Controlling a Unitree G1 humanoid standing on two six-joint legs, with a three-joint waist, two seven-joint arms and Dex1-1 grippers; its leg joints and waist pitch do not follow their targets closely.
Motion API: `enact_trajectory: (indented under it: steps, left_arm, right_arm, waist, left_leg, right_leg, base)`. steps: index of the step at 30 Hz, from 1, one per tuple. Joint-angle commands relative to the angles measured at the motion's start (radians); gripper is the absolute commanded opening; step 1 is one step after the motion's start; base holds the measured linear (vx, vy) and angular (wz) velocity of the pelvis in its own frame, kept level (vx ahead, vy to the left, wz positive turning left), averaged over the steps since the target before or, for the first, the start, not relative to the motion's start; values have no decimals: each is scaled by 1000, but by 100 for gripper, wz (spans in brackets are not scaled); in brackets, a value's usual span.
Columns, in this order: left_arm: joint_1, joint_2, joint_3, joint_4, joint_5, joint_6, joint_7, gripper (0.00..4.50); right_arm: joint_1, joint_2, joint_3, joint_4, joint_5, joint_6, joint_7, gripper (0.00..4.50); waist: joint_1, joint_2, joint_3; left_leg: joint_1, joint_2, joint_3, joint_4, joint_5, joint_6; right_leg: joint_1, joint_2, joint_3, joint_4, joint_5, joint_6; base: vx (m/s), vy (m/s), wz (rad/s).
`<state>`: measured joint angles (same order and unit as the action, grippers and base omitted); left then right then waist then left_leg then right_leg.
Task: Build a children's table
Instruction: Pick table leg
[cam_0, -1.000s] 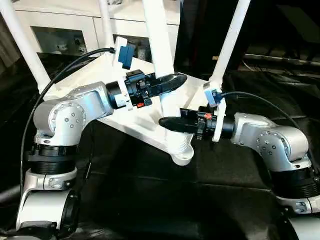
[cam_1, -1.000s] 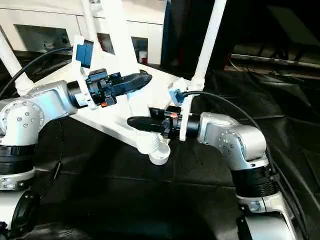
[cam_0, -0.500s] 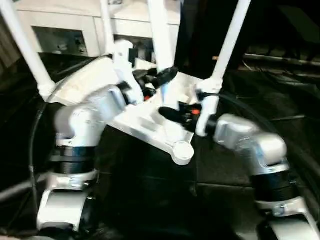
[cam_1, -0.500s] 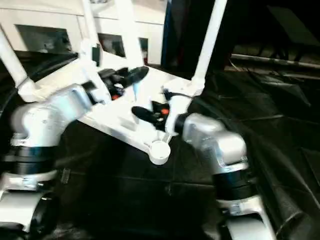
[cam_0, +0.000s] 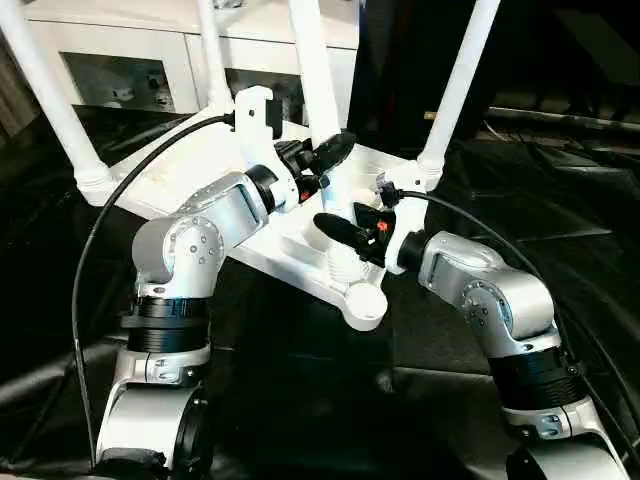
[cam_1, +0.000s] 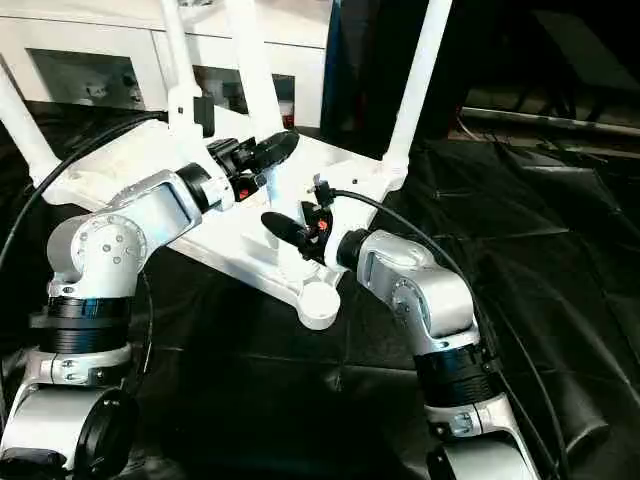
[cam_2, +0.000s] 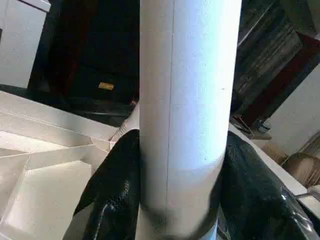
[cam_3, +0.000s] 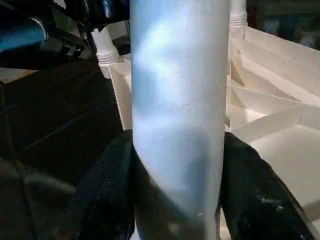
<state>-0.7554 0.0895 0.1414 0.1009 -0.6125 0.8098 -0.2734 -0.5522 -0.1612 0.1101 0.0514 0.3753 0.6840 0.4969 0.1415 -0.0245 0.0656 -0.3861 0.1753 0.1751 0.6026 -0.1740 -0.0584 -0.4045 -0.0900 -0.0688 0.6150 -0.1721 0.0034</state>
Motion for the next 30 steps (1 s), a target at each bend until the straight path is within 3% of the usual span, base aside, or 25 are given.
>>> enact_trajectory:
  steps: [1,5,6,11,12,14,16,17,24,30]
  left_arm:
    - [-16,-1,10,-11,-9,3,-1,184]
    - [-12,12,3,-25,-26,13,-43,184]
    - [-13,17,2,-29,-30,13,-56,184]
    - [-11,64,-34,-74,-61,41,-160,184]
    - [-11,82,-49,-86,-67,46,-197,184]
    - [-13,115,-73,-99,-76,56,-260,184]
    - [-13,161,-108,-114,-78,53,-350,184]
    - [-14,185,-125,-118,-70,34,-397,184]
    - [-29,230,-142,-129,-94,35,-505,184]
    - [-34,204,-125,-130,-135,50,-527,184]
  right_arm:
    - [-2,-3,7,-20,-20,-18,-6,190]
    - [-4,-12,12,-25,-21,-28,12,190]
    - [-5,-2,-15,-26,21,2,23,246]
    - [-20,-51,-37,-40,80,52,110,281]
    - [-24,-77,-36,-46,101,65,158,295]
    - [-29,-127,-23,-60,131,96,241,307]
    - [-25,-189,-7,-89,163,105,349,314]
    - [-30,-206,-16,-90,186,133,373,342]
    - [-36,-251,2,-56,175,119,431,347]
    - [-16,-275,22,-78,202,129,505,347]
  waist:
    - [-4,2,-80]
    - [-5,1,-81]
    - [-5,0,-81]
    - [-4,0,-81]
    - [-2,-5,-80]
    - [1,-4,-79]
    - [2,-10,-79]
    - [2,-9,-77]
    - [0,-13,-75]
    - [3,-13,-79]
  left_leg:
    - [20,43,-16,-76,-172,-47]
    - [19,43,-16,-75,-160,-45]
    - [19,43,-16,-75,-157,-42]
    - [20,45,-15,-75,-148,-31]
    - [20,44,-14,-74,-153,-28]
    - [20,44,-13,-73,-144,-19]
    - [18,44,-13,-73,-149,-13]
    - [19,45,-13,-73,-150,-10]
    - [20,46,-12,-73,-162,-28]
    - [19,46,-12,-71,-151,-21]
  right_leg:
    - [50,-56,44,-65,-187,-141]
    - [51,-55,44,-62,-167,-143]
    - [52,-55,45,-61,-160,-147]
    - [52,-55,44,-57,-143,-162]
    - [54,-56,43,-58,-153,-167]
    - [55,-55,45,-57,-158,-161]
    - [56,-57,45,-61,-176,-152]
    - [54,-58,46,-61,-194,-149]
    - [50,-61,45,-63,-252,-162]
    - [51,-61,44,-59,-211,-180]
  base:
    - [0,0,0]
    - [0,0,0]
    - [0,0,0]
    - [0,0,0]
    - [0,0,0]
    - [0,0,0]
    - [0,0,0]
    - [0,0,0]
    - [0,0,0]
    - [0,0,0]
